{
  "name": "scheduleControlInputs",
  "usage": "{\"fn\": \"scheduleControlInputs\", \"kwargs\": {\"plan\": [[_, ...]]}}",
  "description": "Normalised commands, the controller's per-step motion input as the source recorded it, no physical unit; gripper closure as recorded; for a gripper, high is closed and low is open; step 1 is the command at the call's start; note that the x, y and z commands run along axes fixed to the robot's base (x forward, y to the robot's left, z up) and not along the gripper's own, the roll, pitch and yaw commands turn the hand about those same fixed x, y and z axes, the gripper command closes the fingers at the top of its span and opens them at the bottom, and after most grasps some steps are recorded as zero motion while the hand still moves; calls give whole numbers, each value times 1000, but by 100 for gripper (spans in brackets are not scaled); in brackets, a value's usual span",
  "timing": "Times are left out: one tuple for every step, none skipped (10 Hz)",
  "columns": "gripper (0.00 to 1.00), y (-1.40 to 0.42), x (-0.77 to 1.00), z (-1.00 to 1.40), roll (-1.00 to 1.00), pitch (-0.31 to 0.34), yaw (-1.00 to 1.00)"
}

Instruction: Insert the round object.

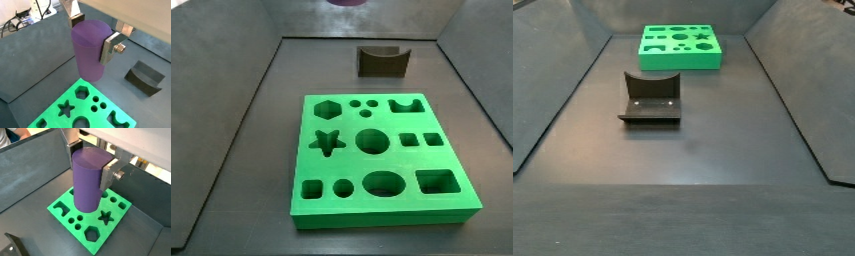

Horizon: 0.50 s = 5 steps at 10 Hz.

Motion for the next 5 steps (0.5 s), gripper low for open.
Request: {"fn": "scheduleControlInputs", "kwargs": {"plan": [[100, -354, 266, -937, -129, 0, 0], [100, -363, 220, -937, -123, 0, 0], [100, -354, 197, -966, -97, 0, 0], [100, -294, 123, -1000, -66, 0, 0], [100, 0, -94, -917, -229, -9, 0]]}}
